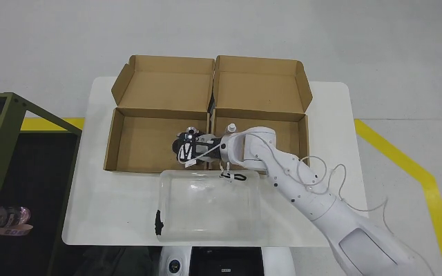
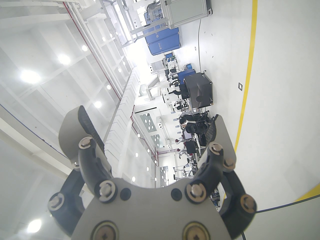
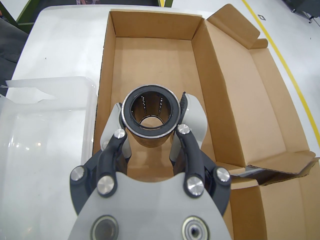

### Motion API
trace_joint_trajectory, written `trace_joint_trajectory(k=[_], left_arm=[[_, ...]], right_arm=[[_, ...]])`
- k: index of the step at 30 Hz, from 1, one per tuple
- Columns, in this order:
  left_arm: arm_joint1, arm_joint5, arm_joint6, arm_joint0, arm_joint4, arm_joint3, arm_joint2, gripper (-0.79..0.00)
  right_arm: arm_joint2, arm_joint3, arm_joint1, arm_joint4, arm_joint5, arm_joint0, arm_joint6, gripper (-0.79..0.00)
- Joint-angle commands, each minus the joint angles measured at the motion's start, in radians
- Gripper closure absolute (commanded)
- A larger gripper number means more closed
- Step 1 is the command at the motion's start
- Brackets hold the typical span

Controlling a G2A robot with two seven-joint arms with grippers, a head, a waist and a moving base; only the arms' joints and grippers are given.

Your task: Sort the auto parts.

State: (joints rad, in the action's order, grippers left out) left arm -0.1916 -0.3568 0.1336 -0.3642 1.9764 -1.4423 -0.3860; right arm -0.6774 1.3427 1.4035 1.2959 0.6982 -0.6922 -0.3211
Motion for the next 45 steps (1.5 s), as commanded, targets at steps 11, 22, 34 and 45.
trace_joint_trajectory(k=[11, 22, 34, 45], left_arm=[[0.0, 0.0, 0.0, 0.0, 0.0, 0.0, 0.0, -0.785], [0.0, 0.0, 0.0, 0.0, 0.0, 0.0, 0.0, -0.785], [0.0, 0.0, 0.0, 0.0, 0.0, 0.0, 0.0, -0.785], [0.0, 0.0, 0.0, 0.0, 0.0, 0.0, 0.0, -0.785]], right_arm=[[0.057, -0.108, 0.039, -0.008, 0.004, 0.049, -0.033, 0.0], [0.087, -0.175, 0.065, 0.009, 0.005, 0.076, -0.065, -0.169], [0.075, -0.18, 0.073, 0.02, 0.014, 0.079, -0.079, -0.431], [0.011, -0.074, 0.059, 0.022, 0.018, 0.061, -0.045, -0.514]])
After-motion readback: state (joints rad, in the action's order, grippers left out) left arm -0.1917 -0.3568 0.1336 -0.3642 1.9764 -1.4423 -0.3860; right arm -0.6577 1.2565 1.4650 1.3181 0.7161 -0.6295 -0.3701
